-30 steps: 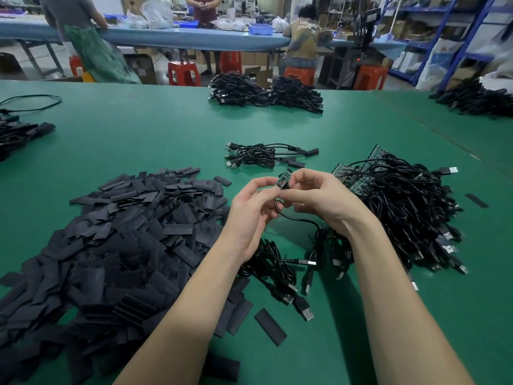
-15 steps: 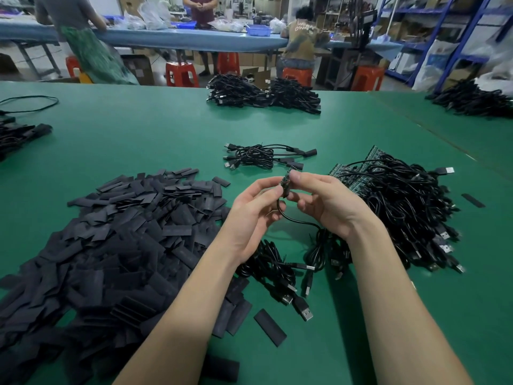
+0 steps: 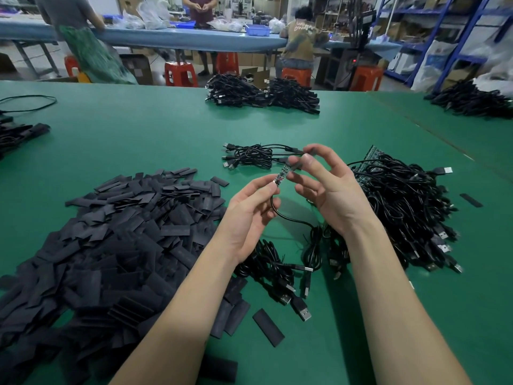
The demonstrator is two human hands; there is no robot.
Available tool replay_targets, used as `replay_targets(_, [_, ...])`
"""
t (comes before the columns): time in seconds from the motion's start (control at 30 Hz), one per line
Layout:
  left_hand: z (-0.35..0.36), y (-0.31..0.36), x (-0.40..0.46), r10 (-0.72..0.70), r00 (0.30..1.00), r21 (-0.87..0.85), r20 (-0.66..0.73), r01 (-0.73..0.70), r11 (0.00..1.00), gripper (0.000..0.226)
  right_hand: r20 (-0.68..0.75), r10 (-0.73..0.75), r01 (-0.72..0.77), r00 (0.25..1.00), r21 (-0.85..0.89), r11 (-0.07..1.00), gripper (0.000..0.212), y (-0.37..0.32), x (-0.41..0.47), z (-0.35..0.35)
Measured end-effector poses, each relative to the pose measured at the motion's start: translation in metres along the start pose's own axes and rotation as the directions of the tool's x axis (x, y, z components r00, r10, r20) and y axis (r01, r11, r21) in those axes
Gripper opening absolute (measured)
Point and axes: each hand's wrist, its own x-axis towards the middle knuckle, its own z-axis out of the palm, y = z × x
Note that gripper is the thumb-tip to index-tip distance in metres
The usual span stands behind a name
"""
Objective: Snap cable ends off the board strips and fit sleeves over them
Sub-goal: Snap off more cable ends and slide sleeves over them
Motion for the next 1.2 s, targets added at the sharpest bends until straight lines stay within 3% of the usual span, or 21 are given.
replay_targets(0.13, [0.000,0.000,0.001,-0.006,1.000,-0.006,-0.006,0.006,1.000,0.017,-0.013,-0.043,0.043,0.999,-0.040,0.998,0.031,0.001,0.000,0.003])
replay_targets(0.67, [-0.003,-0.001,0.000,-0.022,1.000,0.018,0.015,0.022,1.000,0.014,-0.059,-0.150,0.141,0.987,-0.129,0.982,0.015,0.002,0.000,0.006])
replay_targets(0.83, [-0.004,-0.003,0.002,0.003,1.000,0.031,0.009,-0.003,1.000,0.019,-0.033,-0.056,0.048,0.998,-0.197,0.979,0.022,-0.004,-0.002,0.001])
replay_targets(1.03, [0.000,-0.007,0.001,0.061,0.997,0.166,0.042,-0.067,0.984,0.020,-0.004,0.085,-0.083,0.996,-0.257,0.963,0.037,-0.017,-0.006,-0.014])
replay_targets(1.2, [-0.001,-0.008,0.003,0.073,0.997,0.165,0.026,-0.076,0.983,0.018,0.011,0.034,-0.030,0.999,-0.261,0.965,0.031,-0.012,-0.005,-0.010])
